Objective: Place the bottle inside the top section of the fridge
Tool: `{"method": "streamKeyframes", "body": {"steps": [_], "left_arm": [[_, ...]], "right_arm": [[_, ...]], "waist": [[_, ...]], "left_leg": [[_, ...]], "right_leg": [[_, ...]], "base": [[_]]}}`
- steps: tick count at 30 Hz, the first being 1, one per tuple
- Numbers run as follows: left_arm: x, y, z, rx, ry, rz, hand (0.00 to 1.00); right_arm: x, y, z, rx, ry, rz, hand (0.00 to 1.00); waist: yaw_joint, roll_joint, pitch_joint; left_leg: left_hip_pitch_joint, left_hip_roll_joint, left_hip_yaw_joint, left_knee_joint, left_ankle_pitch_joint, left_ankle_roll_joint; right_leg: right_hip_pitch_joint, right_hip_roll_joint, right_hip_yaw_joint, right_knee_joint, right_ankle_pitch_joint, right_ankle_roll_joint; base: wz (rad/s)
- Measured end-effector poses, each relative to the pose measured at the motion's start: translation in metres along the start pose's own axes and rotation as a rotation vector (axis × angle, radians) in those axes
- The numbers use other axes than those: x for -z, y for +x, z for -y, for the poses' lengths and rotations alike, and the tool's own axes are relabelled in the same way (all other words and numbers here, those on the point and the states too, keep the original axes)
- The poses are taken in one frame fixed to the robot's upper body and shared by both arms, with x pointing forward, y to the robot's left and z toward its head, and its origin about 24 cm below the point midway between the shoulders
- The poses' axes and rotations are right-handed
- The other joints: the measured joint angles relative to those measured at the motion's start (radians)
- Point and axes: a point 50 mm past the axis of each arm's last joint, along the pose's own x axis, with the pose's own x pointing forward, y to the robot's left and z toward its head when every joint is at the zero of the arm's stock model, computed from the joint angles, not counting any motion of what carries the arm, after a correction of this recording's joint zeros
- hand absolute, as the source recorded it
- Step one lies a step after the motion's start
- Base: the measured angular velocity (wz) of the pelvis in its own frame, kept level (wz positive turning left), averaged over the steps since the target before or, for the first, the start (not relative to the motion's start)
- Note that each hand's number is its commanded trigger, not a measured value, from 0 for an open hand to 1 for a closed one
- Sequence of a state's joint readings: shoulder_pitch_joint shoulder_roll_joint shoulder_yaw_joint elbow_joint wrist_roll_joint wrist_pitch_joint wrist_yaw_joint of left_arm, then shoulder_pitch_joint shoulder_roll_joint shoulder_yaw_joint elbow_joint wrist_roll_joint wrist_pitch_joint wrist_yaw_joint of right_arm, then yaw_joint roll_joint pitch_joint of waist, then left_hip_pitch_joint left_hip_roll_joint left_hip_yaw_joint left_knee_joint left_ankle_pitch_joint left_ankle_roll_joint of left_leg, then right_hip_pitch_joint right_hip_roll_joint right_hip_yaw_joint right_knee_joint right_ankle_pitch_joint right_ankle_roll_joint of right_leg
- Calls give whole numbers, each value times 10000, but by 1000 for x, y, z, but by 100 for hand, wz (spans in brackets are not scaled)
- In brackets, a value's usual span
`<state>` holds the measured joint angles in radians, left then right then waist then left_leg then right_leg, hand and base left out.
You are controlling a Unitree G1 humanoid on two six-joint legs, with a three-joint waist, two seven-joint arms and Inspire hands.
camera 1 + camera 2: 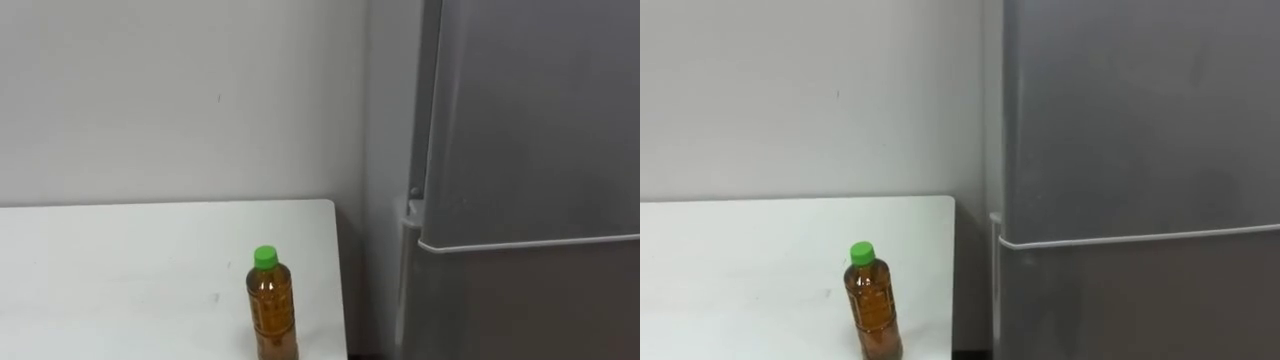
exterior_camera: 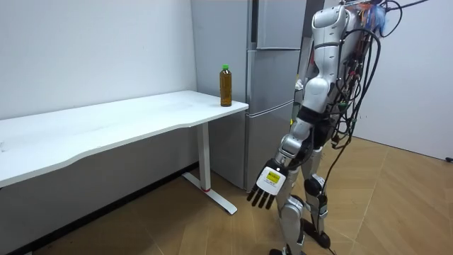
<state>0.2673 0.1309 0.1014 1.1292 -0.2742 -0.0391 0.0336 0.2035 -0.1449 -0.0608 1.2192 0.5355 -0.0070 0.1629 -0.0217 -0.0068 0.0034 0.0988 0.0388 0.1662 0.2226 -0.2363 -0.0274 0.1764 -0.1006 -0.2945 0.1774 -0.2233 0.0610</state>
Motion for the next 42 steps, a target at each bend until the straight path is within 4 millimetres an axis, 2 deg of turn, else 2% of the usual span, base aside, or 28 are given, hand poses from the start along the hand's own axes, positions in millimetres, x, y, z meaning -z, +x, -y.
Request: {"method": "streamKeyframes", "body": {"steps": [6, 11, 16, 19, 26, 27, 28, 32, 36, 37, 42], "left_arm": [[0, 0, -1, -255, -283, 35, 0], [-9, 0, -2, -651, -724, 360, 0], [-41, 0, -6, -1203, -1382, 1570, 0], [-75, -6, -4, -1419, -1741, 3057, 0], [-128, -23, 2, -1356, -2541, 5444, 0], [-139, -28, 2, -1383, -2607, 5931, 0], [-150, -35, 1, -1391, -2798, 6482, 0], [-182, -58, 3, -1176, -2977, 8169, 0], [-206, -83, 9, -762, -3073, 9610, 0], [-214, -89, 11, -612, -3157, 9995, 0], [-236, -114, 17, -94, -3448, 11264, 0]], "right_arm": [[-2, 1, -1, 66, -295, 20, 0], [-3, 0, 1, 201, -328, 93, 0], [-6, -1, 5, 274, -416, 270, 0], [-10, -1, 7, 355, -546, 386, 0], [-14, 0, 4, 215, -842, 650, 0], [-14, -1, 5, 236, -928, 659, 0], [-12, -1, 7, 276, -986, 631, 0], [-12, -2, 7, 287, -999, 643, 0], [-11, -2, 7, 281, -947, 682, 0], [-11, -2, 7, 283, -930, 711, 0], [-11, -1, 6, 262, -930, 707, 0]], "waist": [[-7, -23, 6], [44, 78, 12], [56, 283, 46], [34, 406, 45], [6, 392, 24], [5, 430, -20], [5, 381, -35], [18, 375, -47], [-19, 389, -21], [-41, 359, 23], [-118, 329, 42]], "left_leg": [[-20, -6, -23, 26, 0, 0], [-17, 13, -51, 77, -1, -1], [-79, 13, -99, 112, -10, 4], [-12, 17, -107, 109, -8, 7], [-27, 14, -72, 145, -1, 10], [-37, 14, -74, 146, -1, 10], [-16, 14, -73, 134, -2, 9], [5, 13, -69, 132, -2, 9], [6, 14, -78, 146, -2, 9], [7, 13, -81, 147, -2, 9], [22, 13, -92, 150, -2, 9]], "right_leg": [[5, 8, -10, -58, 2, 2], [-8, 23, -34, -39, 2, 2], [49, 20, -128, -17, 7, 0], [31, 11, -75, 98, 6, -1], [-43, 4, -44, 97, 6, -2], [-52, 3, -39, 100, 6, -2], [-32, 4, -37, 97, 6, -1], [0, 3, -42, 93, 6, -1], [35, 8, -32, 78, 6, -1], [81, 6, -32, 81, 6, -1], [88, 7, -35, 76, 4, 1]], "base": [[1], [1], [5], [-2], [-1], [0], [0], [0], [0], [0], [0]]}}
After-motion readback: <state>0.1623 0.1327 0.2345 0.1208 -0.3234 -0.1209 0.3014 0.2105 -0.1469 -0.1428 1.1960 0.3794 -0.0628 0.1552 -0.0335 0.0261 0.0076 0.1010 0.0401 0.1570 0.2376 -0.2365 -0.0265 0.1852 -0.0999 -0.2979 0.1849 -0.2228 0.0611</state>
